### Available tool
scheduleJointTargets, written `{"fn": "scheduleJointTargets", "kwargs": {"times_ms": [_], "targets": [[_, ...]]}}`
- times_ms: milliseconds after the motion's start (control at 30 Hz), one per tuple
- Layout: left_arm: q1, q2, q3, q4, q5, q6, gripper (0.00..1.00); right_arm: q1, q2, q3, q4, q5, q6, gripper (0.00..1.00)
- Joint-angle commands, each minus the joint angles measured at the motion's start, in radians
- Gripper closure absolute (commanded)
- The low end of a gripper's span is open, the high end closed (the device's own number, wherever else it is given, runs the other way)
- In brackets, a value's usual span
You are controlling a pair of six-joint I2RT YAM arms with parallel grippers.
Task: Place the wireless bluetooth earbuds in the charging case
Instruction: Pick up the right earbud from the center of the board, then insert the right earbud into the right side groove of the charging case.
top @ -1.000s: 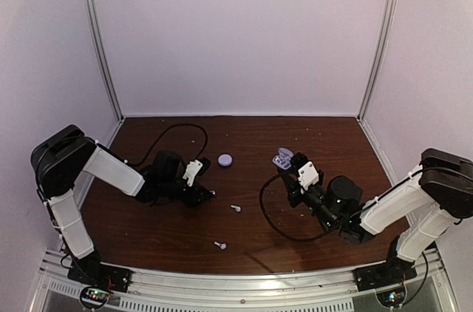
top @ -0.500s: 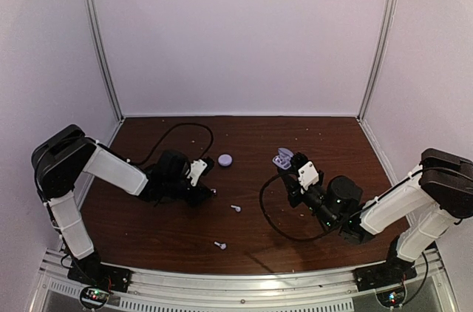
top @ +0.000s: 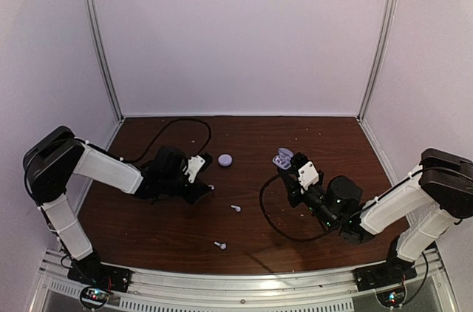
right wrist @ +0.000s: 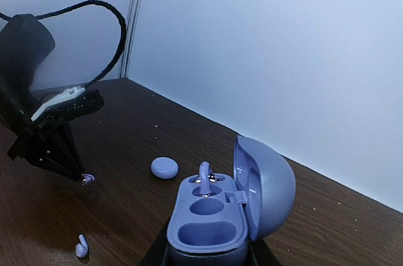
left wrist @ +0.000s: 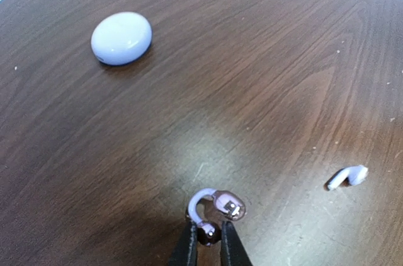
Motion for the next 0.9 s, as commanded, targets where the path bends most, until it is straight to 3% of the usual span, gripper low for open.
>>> {"fn": "scheduleJointTargets", "kwargs": {"times_ms": [0,267,533,867], "targets": [[-0.011,-0.085,-0.022,0.035,0.034,0.029,0.97,-0.005,-0.003,-0.001,0.012,-0.02,0.016,1.0],[-0.05,-0.185,-0.024,0.012,0.06,0.077,0.98,-0.007,0.021,0.001,0.018,-0.13,0.026,1.0],[-0.202,-0.31,0.105,-0.109,0.033,0.158,0.97,-0.007,0.056,0.029,0.003,-0.311,0.055,1.0],[-0.331,-0.258,0.275,-0.178,-0.019,0.172,0.97,-0.007,0.071,0.042,0.014,-0.436,0.105,1.0]]}}
